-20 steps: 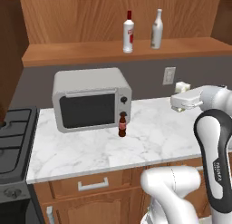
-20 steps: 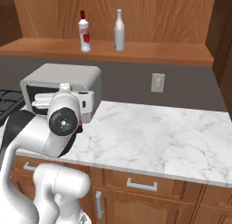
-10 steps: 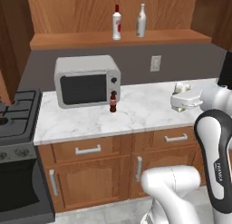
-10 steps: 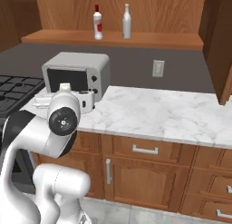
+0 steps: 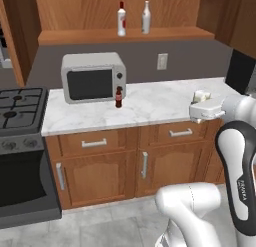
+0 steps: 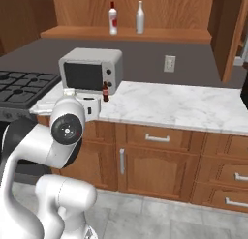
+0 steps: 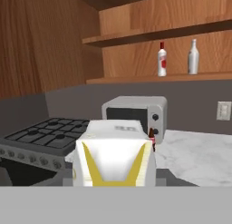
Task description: Sort all alcoholic drinks to one cabinet, and non-alcoholic drinks to the other.
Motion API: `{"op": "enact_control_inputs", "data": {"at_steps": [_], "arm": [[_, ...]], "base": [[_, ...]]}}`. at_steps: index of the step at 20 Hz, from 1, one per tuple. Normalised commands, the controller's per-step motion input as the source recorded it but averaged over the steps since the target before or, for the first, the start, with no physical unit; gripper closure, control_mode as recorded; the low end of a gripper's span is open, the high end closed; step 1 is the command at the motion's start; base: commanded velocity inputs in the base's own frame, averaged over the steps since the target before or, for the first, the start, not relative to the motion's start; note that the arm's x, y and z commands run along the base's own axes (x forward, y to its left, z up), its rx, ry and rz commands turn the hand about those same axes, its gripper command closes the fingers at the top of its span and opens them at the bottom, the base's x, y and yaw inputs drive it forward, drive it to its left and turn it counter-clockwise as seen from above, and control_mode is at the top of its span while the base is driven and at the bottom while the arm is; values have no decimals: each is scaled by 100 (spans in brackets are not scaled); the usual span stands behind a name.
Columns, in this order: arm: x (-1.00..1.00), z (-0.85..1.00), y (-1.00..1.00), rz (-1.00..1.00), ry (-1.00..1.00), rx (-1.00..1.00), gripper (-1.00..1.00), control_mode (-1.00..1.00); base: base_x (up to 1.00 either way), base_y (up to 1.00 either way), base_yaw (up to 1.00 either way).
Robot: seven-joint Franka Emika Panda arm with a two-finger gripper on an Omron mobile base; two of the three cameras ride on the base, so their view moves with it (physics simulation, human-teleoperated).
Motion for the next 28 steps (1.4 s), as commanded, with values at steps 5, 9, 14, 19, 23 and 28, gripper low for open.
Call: {"op": "enact_control_inputs", "data": {"at_steps": [5,9,14,19,23,28], "arm": [[0,0,0,0,0,0,100,100],[0,0,0,0,0,0,100,100],[0,0,0,0,0,0,100,100],[0,0,0,0,0,0,100,100],[0,0,0,0,0,0,100,100],[0,0,0,0,0,0,100,100]], "base": [[-29,-9,0],[-20,-6,0],[-1,0,-30],[-13,0,-46],[3,-31,-49],[19,-63,-34]]}}
